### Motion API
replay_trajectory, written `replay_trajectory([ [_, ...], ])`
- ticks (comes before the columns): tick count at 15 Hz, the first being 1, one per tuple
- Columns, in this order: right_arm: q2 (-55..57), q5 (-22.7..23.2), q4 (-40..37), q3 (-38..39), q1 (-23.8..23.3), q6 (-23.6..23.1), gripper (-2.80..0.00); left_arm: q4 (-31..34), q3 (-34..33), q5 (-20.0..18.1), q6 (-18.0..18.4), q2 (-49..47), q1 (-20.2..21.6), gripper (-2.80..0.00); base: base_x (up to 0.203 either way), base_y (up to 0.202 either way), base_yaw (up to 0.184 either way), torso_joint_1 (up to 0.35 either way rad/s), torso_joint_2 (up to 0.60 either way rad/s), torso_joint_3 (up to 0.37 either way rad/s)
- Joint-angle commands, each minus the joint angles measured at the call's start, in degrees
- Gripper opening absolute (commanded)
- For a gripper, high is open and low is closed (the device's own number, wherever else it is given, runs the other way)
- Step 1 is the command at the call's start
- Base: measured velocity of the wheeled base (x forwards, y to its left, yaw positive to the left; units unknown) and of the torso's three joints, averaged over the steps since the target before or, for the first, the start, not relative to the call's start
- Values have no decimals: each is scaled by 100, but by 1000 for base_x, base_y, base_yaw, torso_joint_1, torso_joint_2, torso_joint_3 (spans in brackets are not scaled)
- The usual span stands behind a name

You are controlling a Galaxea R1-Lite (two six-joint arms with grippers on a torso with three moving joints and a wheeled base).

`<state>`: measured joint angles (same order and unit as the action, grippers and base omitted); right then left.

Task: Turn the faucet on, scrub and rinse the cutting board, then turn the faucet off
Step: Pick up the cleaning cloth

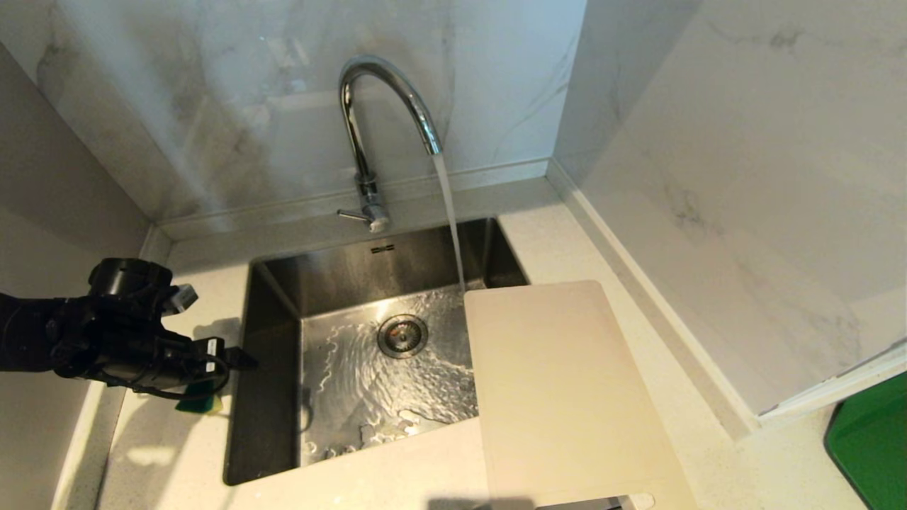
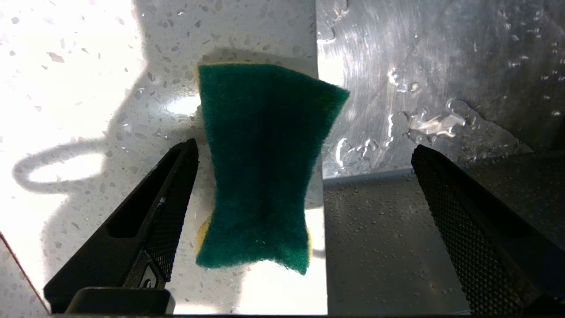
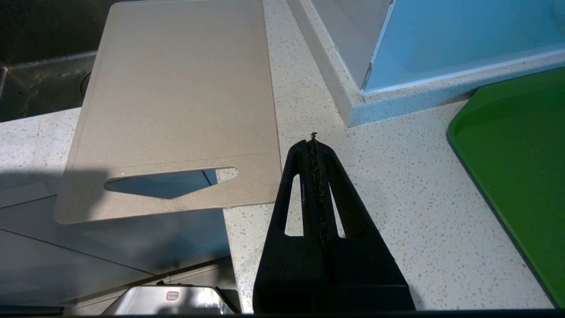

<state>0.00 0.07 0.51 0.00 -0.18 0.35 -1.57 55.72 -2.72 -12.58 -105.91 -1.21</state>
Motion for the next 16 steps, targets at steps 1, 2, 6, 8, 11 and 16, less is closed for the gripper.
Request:
replay_trajectory([
  [1,-9,1,2,0,1,0,-280,-1,0,-1,-8,-44,-2,0,0,0,0,0,0,0],
  [2,-9,1,2,0,1,0,-280,-1,-9,5,-8,-53,-10,0,0,0,0,0,0,0],
  [6,-9,1,2,0,1,0,-280,-10,-18,193,-34,-132,-19,-280,0,0,0,0,0,0],
  [8,-1,1,2,0,1,0,-280,-10,-53,202,-34,-90,-19,-280,0,0,0,0,0,0],
  [11,0,1,-6,0,1,0,-280,-154,-94,274,-26,-97,-10,-280,0,0,0,0,0,0],
  [16,0,1,1,0,1,0,-280,-247,-123,298,-8,-63,-28,-280,0,0,0,0,0,0],
])
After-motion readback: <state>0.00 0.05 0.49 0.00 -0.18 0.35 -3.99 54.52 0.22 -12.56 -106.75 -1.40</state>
